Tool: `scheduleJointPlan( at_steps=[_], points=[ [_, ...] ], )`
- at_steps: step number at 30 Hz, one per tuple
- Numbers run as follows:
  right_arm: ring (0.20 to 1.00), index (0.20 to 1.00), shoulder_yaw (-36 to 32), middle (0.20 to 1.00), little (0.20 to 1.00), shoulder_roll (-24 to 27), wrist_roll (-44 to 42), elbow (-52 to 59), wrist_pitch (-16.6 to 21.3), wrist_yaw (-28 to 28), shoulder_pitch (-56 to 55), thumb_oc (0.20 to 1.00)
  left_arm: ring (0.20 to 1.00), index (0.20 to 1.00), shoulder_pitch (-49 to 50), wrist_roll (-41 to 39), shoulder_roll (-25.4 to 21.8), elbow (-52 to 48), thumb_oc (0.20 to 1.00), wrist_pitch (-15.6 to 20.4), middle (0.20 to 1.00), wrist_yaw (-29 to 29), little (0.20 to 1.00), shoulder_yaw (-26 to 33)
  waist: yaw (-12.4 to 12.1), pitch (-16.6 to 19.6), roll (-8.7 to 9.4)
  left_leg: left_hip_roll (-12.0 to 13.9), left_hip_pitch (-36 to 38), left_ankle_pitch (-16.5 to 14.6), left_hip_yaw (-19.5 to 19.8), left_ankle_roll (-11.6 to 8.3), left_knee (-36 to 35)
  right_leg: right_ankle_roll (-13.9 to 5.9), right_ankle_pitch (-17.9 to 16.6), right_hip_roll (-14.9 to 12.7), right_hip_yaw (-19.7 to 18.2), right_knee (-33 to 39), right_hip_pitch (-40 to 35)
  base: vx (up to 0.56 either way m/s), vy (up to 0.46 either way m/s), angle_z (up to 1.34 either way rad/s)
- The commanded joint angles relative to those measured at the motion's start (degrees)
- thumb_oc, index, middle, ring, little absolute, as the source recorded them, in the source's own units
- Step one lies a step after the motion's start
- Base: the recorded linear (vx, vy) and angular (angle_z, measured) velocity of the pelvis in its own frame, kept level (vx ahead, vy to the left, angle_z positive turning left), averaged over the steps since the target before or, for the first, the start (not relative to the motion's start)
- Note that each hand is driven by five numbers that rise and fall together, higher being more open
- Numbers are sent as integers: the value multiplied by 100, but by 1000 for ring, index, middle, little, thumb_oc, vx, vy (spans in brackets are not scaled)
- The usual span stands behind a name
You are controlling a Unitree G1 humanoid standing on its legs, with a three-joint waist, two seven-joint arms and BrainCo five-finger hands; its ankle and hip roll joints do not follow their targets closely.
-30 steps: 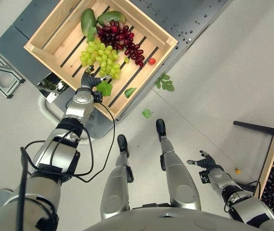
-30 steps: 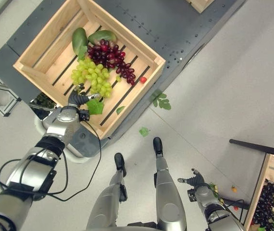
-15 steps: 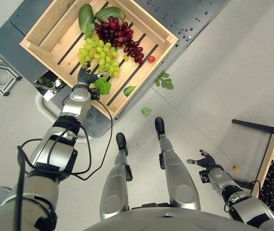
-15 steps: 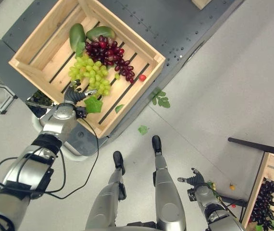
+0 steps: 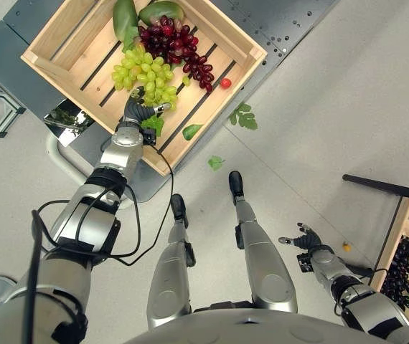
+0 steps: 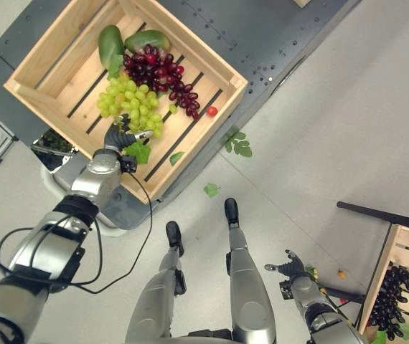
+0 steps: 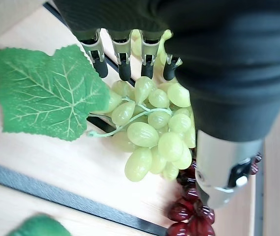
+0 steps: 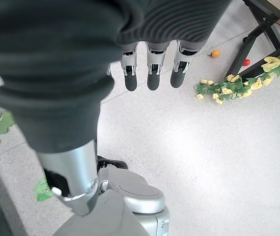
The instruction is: Pick up the fruits from the basket on one side to the basket on the other side
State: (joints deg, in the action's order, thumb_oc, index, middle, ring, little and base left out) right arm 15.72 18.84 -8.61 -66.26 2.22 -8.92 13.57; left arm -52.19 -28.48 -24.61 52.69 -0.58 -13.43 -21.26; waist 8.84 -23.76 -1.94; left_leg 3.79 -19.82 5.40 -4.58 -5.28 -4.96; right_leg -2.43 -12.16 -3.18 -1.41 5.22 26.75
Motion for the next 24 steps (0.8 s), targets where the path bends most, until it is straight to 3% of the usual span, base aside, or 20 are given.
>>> scheduleJointPlan(
  at_steps=[1, 18, 24],
  points=[
    [1000, 1000, 174, 1000, 1000, -19, -105, -188, 25, 19, -35, 1000, 1000, 1000, -514, -155, 24, 177, 1000, 287, 1000, 7, 1000, -17, -28, 240, 350, -282, -416, 211, 182, 49, -4, -587, 264, -172, -178, -22, 147, 0, 0, 0],
    [1000, 1000, 266, 1000, 1000, 10, -69, -58, 58, -3, 30, 1000, 1000, 1000, -800, -186, 102, 407, 1000, 292, 1000, -138, 1000, 29, 40, 227, 466, -279, -550, 223, 163, 45, -4, -589, 242, -133, -197, -22, 304, 0, 0, 0],
    [1000, 1000, 277, 1000, 1000, 21, -104, 36, 66, -33, 17, 1000, 1000, 1000, -882, -671, 83, 499, 1000, 393, 1000, -238, 1000, 189, 97, 192, 527, -254, -648, 236, 141, 39, -4, -588, 236, -107, -224, -22, 414, 1, -1, -1]
  ],
)
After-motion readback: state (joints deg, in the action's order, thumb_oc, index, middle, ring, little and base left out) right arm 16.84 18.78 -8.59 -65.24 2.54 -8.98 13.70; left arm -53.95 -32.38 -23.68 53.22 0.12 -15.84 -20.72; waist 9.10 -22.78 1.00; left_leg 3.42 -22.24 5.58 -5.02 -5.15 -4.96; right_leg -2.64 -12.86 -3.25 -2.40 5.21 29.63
